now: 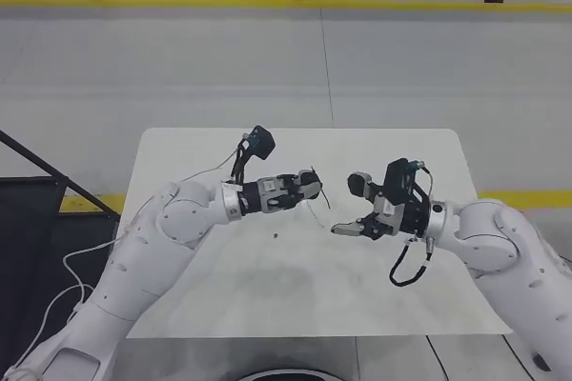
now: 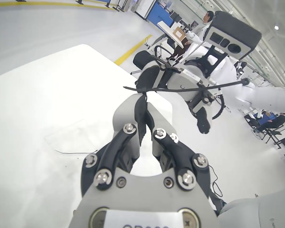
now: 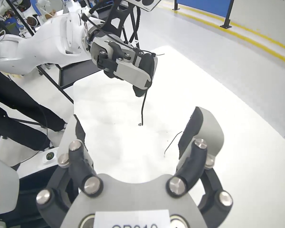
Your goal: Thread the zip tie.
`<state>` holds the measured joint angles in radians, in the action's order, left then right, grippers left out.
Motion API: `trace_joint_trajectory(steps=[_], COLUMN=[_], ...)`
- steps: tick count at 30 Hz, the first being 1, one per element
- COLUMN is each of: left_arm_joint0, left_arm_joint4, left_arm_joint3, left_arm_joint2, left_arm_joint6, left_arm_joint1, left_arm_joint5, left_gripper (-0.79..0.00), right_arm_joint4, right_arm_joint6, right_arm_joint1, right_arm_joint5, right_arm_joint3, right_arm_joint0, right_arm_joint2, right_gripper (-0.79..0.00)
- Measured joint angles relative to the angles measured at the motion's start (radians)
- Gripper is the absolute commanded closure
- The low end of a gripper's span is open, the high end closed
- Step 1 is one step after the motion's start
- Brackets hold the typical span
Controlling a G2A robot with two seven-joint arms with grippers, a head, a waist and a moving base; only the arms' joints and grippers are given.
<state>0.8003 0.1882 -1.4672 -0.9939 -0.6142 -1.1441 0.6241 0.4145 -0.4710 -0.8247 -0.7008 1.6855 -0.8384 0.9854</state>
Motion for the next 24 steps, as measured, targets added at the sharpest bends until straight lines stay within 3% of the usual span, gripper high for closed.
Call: trace_joint_trajectory(steps=[1, 3, 10, 13, 22, 24], left_arm_joint0=[-0.002, -0.003, -0.009, -0.010, -0.007, -0.006], left_arm_joint4=[0.000, 0.001, -0.013, -0.012, -0.009, -0.009], left_arm_joint3=[0.001, 0.001, 0.007, 0.008, 0.007, 0.006], left_arm_joint2=[0.001, 0.002, 0.008, 0.011, 0.011, 0.010], left_arm_joint6=[0.000, 0.000, -0.004, -0.005, -0.009, -0.011], left_arm_joint1=[-0.001, -0.002, -0.006, -0.008, -0.010, -0.010], left_arm_joint5=[0.000, 0.000, 0.007, 0.007, 0.005, 0.005], left_gripper=[0.000, 0.000, 0.000, 0.000, 0.000, 0.000], right_arm_joint4=[-0.014, -0.030, -0.073, -0.084, -0.092, -0.093], right_arm_joint6=[-0.009, -0.021, -0.067, -0.082, -0.108, -0.110], right_arm_joint1=[-0.003, -0.008, -0.021, -0.027, -0.040, -0.042], right_arm_joint5=[0.005, 0.013, 0.013, 0.012, 0.008, 0.008], right_arm_joint3=[-0.009, -0.022, -0.053, -0.061, -0.066, -0.067], right_arm_joint0=[0.007, 0.015, 0.039, 0.048, 0.062, 0.062], right_arm_joint2=[-0.006, -0.013, -0.032, -0.042, -0.053, -0.053], right_gripper=[-0.462, -0.394, -0.354, -0.299, -0.262, -0.194])
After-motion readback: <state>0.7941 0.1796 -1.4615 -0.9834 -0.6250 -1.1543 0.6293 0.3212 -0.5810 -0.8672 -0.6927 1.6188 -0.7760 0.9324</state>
